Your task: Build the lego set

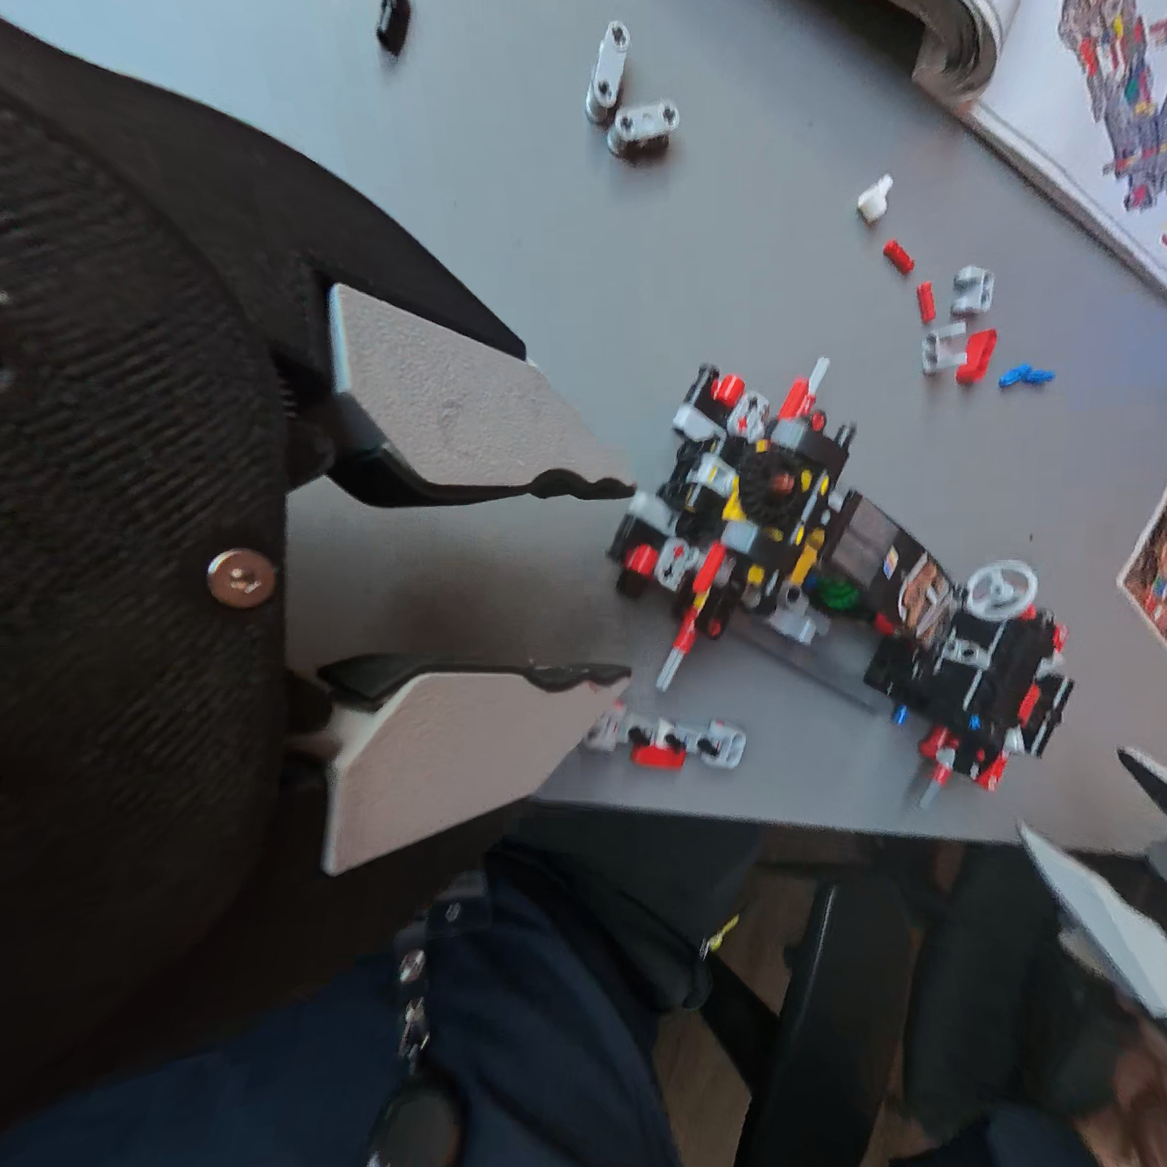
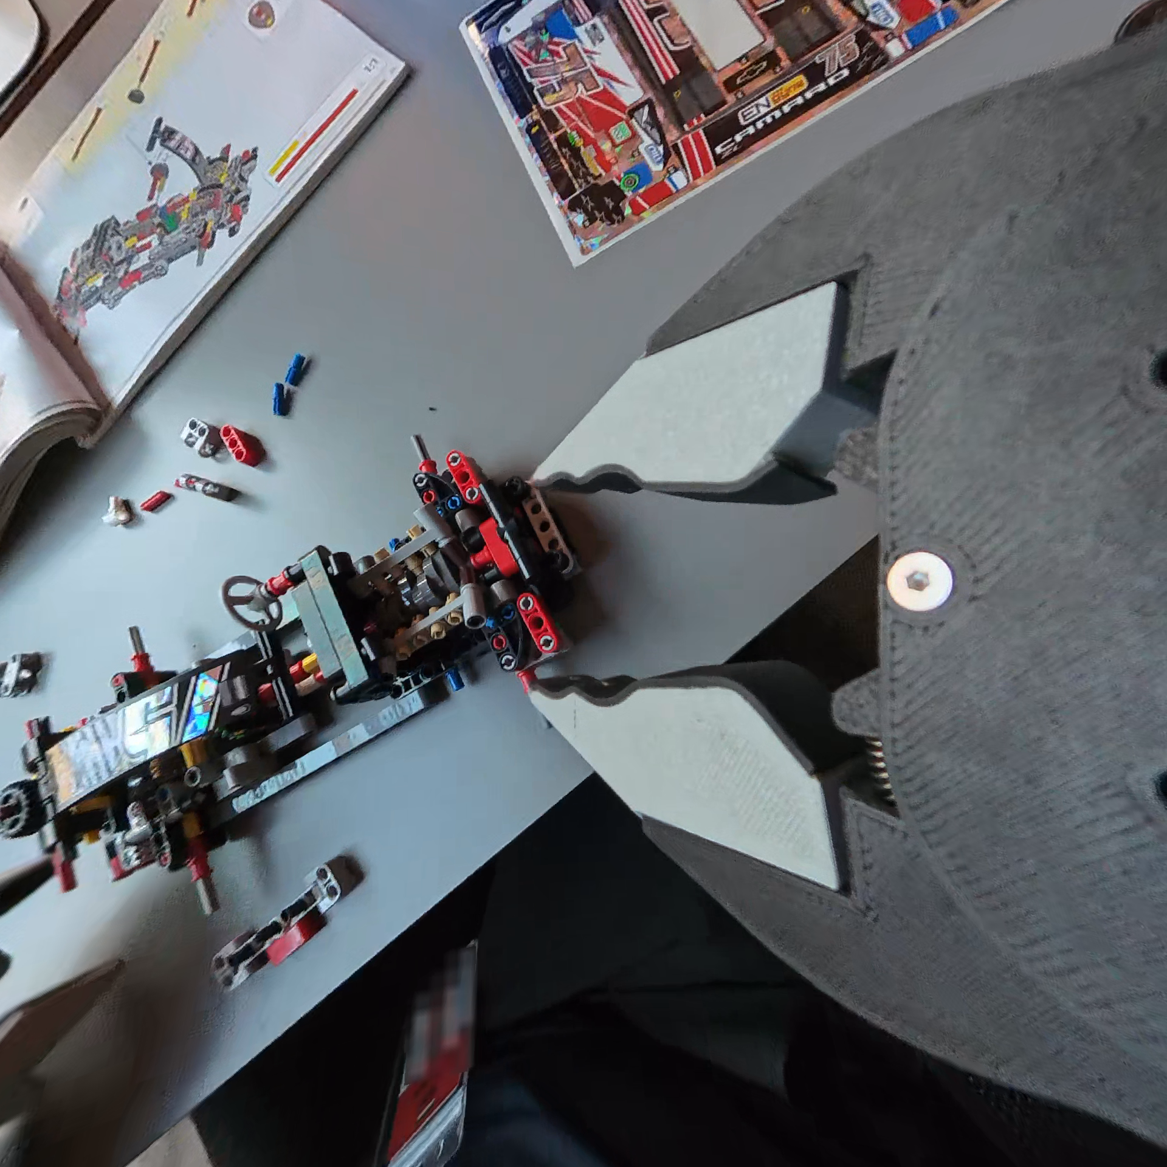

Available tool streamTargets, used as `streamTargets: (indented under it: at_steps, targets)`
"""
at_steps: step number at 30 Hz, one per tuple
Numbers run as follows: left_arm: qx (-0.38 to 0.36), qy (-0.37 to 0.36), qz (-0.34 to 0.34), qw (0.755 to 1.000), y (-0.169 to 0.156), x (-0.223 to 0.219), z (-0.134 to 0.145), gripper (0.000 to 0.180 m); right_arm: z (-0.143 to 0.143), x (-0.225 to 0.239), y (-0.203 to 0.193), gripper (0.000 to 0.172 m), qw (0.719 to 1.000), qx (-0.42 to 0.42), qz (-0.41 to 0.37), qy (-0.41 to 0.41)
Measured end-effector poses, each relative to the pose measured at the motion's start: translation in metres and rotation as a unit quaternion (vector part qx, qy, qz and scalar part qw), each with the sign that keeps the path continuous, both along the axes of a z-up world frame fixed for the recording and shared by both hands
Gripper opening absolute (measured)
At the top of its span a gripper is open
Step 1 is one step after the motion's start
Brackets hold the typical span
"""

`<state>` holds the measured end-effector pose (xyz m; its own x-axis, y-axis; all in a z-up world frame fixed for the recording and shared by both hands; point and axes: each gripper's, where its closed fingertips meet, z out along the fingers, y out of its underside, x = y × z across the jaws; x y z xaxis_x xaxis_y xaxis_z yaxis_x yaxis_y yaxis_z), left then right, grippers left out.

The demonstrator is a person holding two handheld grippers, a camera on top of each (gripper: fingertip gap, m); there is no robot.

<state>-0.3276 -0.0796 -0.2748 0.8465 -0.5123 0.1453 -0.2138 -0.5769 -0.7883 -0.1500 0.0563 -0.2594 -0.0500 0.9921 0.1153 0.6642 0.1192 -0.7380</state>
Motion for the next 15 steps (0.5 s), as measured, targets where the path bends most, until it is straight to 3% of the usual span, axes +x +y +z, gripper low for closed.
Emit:
streamTargets:
  at_steps: [5,10,15]
  targets:
    - [-0.002,0.009,-0.063,0.998,-0.025,0.047,0.009,0.048,0.008,-0.012,0.003,0.059,1.0,0.005,0.017,0.011]
    - [-0.045,0.043,-0.075,0.995,-0.022,0.062,-0.022,0.041,0.009,-0.03,0.009,0.073,0.999,0.013,0.05,0.001]
    - [-0.044,0.042,-0.076,0.995,-0.023,0.053,-0.026,0.015,0.001,-0.044,0.011,0.093,0.994,-0.05,0.094,-0.015]
